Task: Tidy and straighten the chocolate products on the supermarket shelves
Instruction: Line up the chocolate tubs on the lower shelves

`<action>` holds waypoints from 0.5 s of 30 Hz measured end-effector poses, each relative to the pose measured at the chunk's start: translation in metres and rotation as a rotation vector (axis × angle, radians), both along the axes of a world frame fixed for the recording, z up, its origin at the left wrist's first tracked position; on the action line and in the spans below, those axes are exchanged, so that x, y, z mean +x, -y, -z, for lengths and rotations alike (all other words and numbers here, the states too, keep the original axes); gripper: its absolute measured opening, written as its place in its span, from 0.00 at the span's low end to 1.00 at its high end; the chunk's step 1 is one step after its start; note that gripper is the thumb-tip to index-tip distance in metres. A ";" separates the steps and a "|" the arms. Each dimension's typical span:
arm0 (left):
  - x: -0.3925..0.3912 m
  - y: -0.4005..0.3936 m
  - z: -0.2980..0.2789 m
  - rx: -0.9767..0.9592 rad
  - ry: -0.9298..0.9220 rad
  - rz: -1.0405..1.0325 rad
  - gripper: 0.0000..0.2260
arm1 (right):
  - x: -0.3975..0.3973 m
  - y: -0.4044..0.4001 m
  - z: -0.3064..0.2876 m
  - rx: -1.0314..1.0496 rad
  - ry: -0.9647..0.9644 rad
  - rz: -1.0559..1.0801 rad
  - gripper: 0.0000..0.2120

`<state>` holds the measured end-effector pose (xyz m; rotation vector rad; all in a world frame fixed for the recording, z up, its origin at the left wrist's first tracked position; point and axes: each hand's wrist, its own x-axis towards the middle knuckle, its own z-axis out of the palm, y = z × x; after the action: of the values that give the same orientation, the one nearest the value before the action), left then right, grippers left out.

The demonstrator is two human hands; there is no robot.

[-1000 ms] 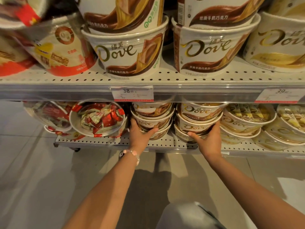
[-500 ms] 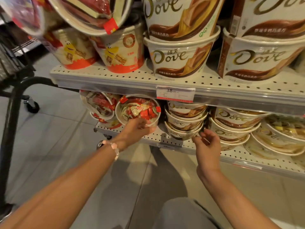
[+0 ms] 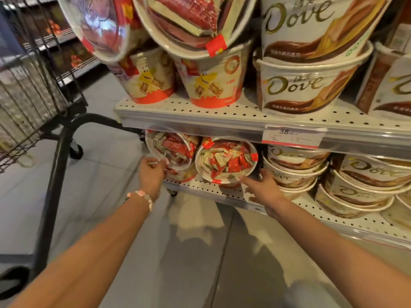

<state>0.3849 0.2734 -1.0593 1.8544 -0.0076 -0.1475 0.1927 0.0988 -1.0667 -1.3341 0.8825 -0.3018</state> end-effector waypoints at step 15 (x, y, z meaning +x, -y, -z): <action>0.084 -0.016 0.031 -0.019 -0.001 0.350 0.22 | 0.030 -0.004 0.029 0.065 0.096 0.140 0.22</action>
<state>0.4690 0.2896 -1.0901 1.8211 -0.3335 -0.3895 0.2229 0.1029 -1.0961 -1.1909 0.8993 -0.4390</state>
